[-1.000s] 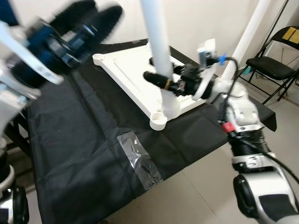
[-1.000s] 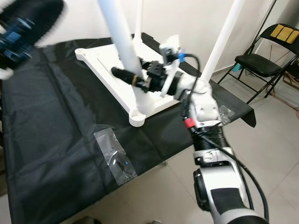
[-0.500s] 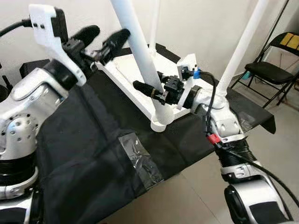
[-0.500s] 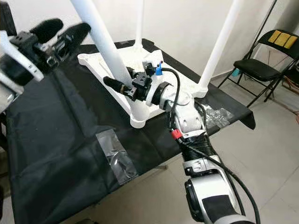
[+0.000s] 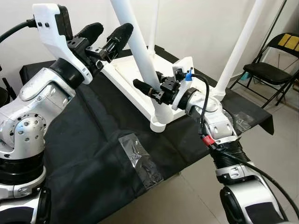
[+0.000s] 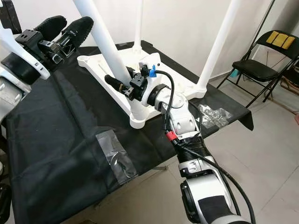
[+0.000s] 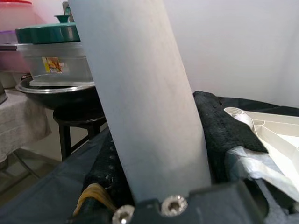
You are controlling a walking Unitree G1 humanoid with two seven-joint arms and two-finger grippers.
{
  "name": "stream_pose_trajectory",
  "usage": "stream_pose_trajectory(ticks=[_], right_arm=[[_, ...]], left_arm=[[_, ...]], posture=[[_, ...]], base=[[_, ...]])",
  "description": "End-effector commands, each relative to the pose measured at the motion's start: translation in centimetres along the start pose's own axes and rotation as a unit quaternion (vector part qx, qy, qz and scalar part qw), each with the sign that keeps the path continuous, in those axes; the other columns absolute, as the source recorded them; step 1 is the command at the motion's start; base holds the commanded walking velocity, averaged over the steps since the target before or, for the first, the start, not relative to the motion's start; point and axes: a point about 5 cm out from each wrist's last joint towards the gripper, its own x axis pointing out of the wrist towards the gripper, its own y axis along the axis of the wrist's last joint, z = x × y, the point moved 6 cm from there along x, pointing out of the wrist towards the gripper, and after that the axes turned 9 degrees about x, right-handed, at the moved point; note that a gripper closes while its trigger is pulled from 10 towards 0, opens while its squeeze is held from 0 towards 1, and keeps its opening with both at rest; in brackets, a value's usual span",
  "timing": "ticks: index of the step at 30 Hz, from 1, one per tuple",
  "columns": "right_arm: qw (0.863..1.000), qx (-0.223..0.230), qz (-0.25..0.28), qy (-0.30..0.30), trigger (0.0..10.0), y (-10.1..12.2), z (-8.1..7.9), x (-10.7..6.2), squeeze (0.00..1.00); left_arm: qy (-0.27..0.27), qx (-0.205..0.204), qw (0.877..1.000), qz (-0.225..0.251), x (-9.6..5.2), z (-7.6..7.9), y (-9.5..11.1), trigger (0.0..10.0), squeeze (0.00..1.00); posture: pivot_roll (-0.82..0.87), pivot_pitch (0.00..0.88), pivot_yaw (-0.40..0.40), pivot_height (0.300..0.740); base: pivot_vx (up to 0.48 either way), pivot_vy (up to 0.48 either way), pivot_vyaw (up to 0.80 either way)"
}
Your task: Building children table
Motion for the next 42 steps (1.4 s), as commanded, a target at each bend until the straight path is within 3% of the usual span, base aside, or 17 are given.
stream_pose_trajectory(ticks=[1,23,24,25,26,27,28,31,32,42], right_arm=[[1.000,-0.009,0.006,-0.001,10.0,0.2,-0.1,0.2,0.00],[1.000,-0.005,-0.017,-0.006,10.0,-1.6,-1.6,1.4,0.00],[1.000,-0.006,-0.018,-0.002,10.0,-1.7,-1.9,1.4,0.00],[1.000,-0.006,-0.018,0.001,10.0,-1.7,-2.1,1.5,0.00],[1.000,-0.007,-0.019,0.004,10.0,-1.8,-2.3,1.5,0.00],[1.000,-0.007,-0.019,0.004,10.0,-1.8,-2.3,1.5,0.00],[1.000,-0.009,-0.018,0.009,10.0,-1.8,-2.6,1.6,0.00],[1.000,-0.011,-0.017,0.013,10.0,-1.7,-2.8,1.6,0.00],[1.000,-0.011,-0.018,0.015,10.0,-1.8,-3.0,1.7,0.00],[1.000,-0.016,-0.021,0.016,10.0,-1.9,-3.1,1.7,0.00]], left_arm=[[-0.008,0.003,1.000,0.008,0.4,0.6,0.4,10.0,0.00],[-0.029,-0.015,0.999,0.022,1.2,1.5,1.2,10.0,0.00],[-0.028,-0.015,0.999,0.022,1.3,1.5,1.2,8.0,0.00],[-0.028,-0.015,0.999,0.021,1.3,1.4,1.2,8.0,0.00],[-0.025,-0.012,0.999,0.020,1.3,1.4,1.2,4.9,0.00],[-0.025,-0.012,0.999,0.020,1.3,1.4,1.2,4.9,0.00],[-0.018,-0.006,1.000,0.016,1.3,1.2,1.1,3.1,0.00],[-0.011,0.001,1.000,0.011,1.4,0.9,1.0,3.1,0.00],[0.004,0.007,1.000,0.003,1.7,0.5,0.7,0.0,0.00],[0.050,0.036,0.998,-0.027,2.2,-0.8,-0.1,0.0,0.00]], posture=[[0.04,0.001,-0.040,0.740],[0.04,0.003,-0.036,0.740],[0.04,0.003,-0.037,0.740],[0.04,0.003,-0.037,0.740],[0.04,0.003,-0.037,0.740],[0.04,0.003,-0.037,0.740],[0.05,0.004,-0.036,0.740],[0.05,0.004,-0.036,0.740],[0.05,0.006,-0.034,0.740],[0.04,0.009,-0.034,0.740]], base=[[0.000,0.000,0.00],[0.000,0.000,0.00],[0.000,0.000,0.00],[0.000,0.000,0.00],[0.000,0.000,0.00],[0.000,0.000,0.00],[0.000,0.000,0.00],[0.000,0.000,0.00],[0.000,0.000,0.00],[0.000,0.000,0.00]])
